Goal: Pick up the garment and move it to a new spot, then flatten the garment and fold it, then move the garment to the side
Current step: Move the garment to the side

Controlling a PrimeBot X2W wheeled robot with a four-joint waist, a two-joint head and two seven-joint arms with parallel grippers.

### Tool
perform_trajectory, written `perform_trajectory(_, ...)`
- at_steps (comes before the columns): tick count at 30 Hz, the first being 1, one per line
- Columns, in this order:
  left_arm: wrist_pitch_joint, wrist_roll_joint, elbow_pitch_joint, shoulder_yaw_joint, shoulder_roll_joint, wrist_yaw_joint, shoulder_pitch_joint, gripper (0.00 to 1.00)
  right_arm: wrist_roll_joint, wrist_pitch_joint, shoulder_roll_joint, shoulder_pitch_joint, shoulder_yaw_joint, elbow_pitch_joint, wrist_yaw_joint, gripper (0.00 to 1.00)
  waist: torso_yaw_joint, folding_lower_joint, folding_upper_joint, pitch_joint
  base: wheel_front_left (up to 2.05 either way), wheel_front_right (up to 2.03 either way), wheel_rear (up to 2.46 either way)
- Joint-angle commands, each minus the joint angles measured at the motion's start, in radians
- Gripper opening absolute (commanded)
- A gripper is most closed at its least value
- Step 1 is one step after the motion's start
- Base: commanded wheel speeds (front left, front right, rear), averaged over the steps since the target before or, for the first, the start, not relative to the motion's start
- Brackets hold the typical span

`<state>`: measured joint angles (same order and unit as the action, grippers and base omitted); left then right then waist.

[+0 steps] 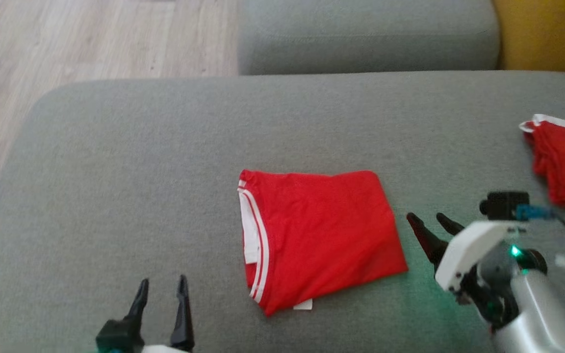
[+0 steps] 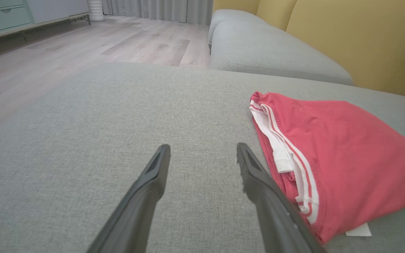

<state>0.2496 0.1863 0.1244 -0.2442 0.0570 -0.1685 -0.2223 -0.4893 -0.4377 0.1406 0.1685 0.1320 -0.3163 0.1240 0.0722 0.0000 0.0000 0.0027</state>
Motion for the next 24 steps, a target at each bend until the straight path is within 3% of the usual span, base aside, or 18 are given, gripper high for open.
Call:
perform_trajectory(1,0.012,-0.003,-0.031,0.019,-0.007,-0.005,0.067,1.00,-0.024,-0.039,0.012,0.072,0.018,0.005,0.007,1.00,0.022,0.0000,0.0000,0.029,0.00,0.00,0.00)
perform_trajectory(14,0.012,0.003,-0.018,-0.040,-0.007,-0.016,0.152,1.00,-0.109,-0.174,-0.014,0.252,0.018,-0.247,0.007,1.00,0.108,0.0000,0.0000,0.122,0.00,0.00,0.00)
perform_trajectory(15,0.012,0.003,-0.019,-0.041,-0.007,-0.018,0.155,1.00,-0.124,-0.176,-0.017,0.261,0.019,-0.254,0.007,0.56,0.108,0.0000,0.0000,0.125,0.00,0.00,0.00)
perform_trajectory(16,0.012,0.004,-0.020,-0.041,-0.007,-0.021,0.156,1.00,-0.140,-0.176,-0.019,0.270,0.020,-0.259,0.007,0.00,0.106,0.0000,0.0000,0.128,0.00,0.00,0.00)
perform_trajectory(24,0.012,0.000,-0.027,-0.031,-0.007,-0.029,0.155,1.00,-0.126,-0.081,0.055,0.388,-0.006,-0.289,0.007,0.00,-0.014,0.0000,0.0000,0.142,0.00,0.00,0.00)
